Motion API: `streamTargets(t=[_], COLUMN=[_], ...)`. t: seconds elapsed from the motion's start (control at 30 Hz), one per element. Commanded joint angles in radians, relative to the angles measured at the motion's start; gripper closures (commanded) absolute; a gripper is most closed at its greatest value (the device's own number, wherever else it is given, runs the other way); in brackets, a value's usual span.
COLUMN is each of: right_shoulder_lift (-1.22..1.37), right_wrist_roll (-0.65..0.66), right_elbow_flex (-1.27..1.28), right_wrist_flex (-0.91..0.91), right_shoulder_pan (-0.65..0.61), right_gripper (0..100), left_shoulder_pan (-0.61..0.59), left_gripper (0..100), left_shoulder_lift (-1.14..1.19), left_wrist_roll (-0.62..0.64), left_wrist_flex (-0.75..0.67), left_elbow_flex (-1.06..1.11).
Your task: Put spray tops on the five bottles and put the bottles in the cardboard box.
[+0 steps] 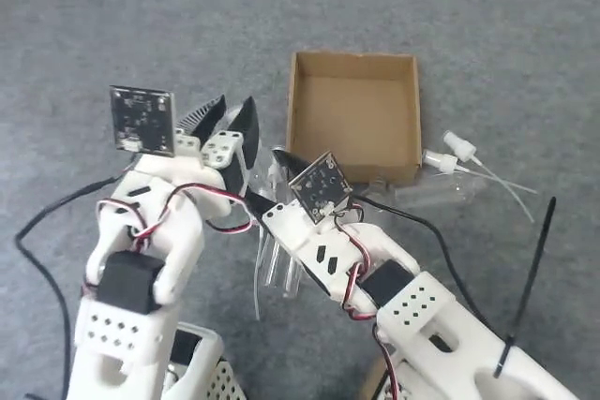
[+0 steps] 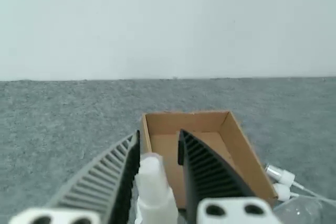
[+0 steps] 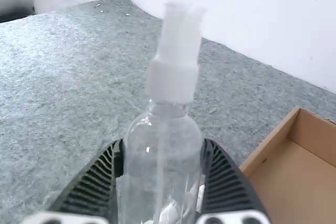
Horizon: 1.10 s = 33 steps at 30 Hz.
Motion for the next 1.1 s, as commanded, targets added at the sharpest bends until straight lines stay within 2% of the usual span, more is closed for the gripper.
streamTargets(t=[0.0, 0.1, 0.23, 0.33, 0.5, 0.73, 0.9, 1.07], right_shoulder_lift=[-0.038, -0.041, -0.041, -0.041, -0.041, -0.041, -0.041, -0.041], right_wrist_roll=[-0.006, -0.006, -0.006, -0.006, -0.006, -0.006, -0.006, -0.006], right_elbow_flex=[-0.014, -0.002, 0.000, 0.000, 0.000, 0.000, 0.000, -0.008], right_wrist_flex=[-0.019, -0.021, -0.019, -0.019, -0.019, -0.019, -0.019, -0.019], right_shoulder_pan=[0.021, 0.021, 0.021, 0.021, 0.021, 0.021, 0.022, 0.073], right_gripper=[99.2, 99.2, 99.2, 99.2, 99.2, 99.2, 99.2, 99.2], left_shoulder_pan=[-0.006, -0.051, -0.112, -0.094, -0.031, -0.021, -0.032, -0.112], left_gripper=[89, 89, 96, 97, 97, 97, 97, 96], left_shoulder_lift=[-0.011, 0.025, 0.163, 0.226, 0.199, 0.166, 0.166, 0.164], left_wrist_roll=[-0.008, -0.034, -0.044, -0.046, -0.095, -0.117, -0.117, -0.114], left_wrist_flex=[0.040, 0.000, -0.043, -0.041, -0.040, -0.048, -0.035, 0.101], left_elbow_flex=[-0.127, -0.117, -0.117, -0.119, -0.073, 0.044, -0.061, -0.229])
